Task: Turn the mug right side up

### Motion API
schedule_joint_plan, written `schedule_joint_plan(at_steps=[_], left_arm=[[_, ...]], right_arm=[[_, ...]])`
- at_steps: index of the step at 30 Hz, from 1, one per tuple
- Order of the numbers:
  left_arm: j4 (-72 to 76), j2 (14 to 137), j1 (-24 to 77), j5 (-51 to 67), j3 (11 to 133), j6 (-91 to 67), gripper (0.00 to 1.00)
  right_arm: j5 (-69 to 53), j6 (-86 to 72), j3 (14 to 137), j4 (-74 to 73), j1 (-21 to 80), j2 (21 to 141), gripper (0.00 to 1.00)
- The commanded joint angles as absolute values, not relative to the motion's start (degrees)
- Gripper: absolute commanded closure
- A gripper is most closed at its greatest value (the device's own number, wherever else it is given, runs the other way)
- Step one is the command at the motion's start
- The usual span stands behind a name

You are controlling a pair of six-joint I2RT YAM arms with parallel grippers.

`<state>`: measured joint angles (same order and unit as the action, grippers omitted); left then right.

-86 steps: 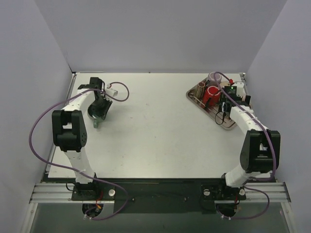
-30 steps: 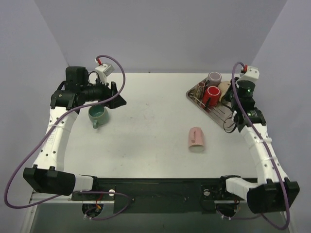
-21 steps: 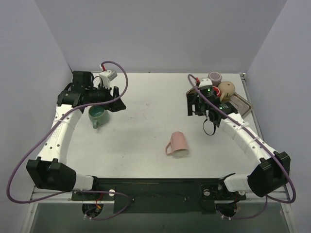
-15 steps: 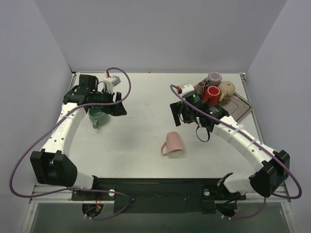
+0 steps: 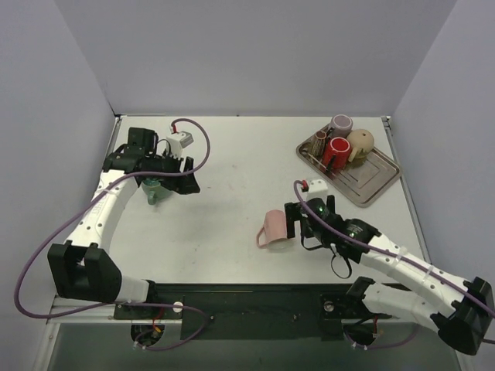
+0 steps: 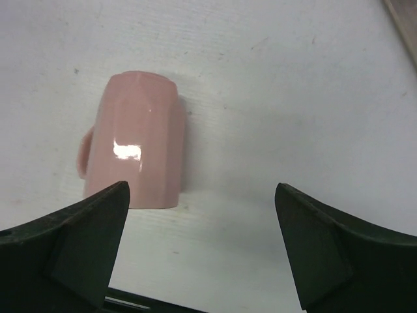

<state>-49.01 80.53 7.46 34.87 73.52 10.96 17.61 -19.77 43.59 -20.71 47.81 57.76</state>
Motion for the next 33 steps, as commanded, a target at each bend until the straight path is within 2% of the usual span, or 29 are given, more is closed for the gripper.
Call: schedule_joint_plan(at_steps=[1,4,7,10,14,20,22,28,30,31,32,33], left_arm=[[-46.8,77.2,8.1,35.6,73.7,11.9,0.30],[-46.5,76.8,8.3,35.9,73.7,11.4,0.30],[-46.8,76.6,8.3,36.4,73.7,11.3,0.30],[-46.9,76.0,8.3,37.3,73.5,11.5,0.30],[-47.0,75.4,8.3,37.7,73.3,11.9,0.30],[-47.7,75.5,8.3,38.4,73.7,12.0,0.30],[-48.2,75.5,8.3,38.8,74.2,12.1,0.30],[-48.4,75.1,8.3,38.9,74.2,12.1,0.30],[-48.7,74.9,8.3,38.8,74.1,12.3,0.30],[-48.7,74.6,8.3,38.4,74.2,12.6,0.30],[-48.7,74.4,8.3,38.2,74.3,12.7,0.30],[-48.9,74.4,8.3,37.9,74.4,12.8,0.30]], right_arm=[[21.2,-45.5,33.9,-5.8,50.5,49.2,0.12],[23.4,-64.9,26.2,2.9,53.0,45.5,0.14],[25.7,-77.7,21.4,9.7,57.1,46.0,0.16],[27.3,-87.2,19.4,8.1,58.4,47.6,0.17],[29.3,-90.7,17.4,10.9,59.6,49.4,0.18],[25.5,-97.0,15.0,27.0,59.5,59.6,0.19],[25.2,-97.5,15.5,28.5,59.6,62.2,0.19],[32.8,-86.5,19.9,25.9,56.9,64.2,0.25],[33.6,-80.2,21.9,24.4,55.6,64.2,0.33],[33.1,-76.8,22.6,24.1,55.0,64.7,0.46],[32.4,-75.2,22.8,23.9,53.3,64.9,0.52],[30.6,-73.1,22.9,23.9,51.1,65.1,0.73]])
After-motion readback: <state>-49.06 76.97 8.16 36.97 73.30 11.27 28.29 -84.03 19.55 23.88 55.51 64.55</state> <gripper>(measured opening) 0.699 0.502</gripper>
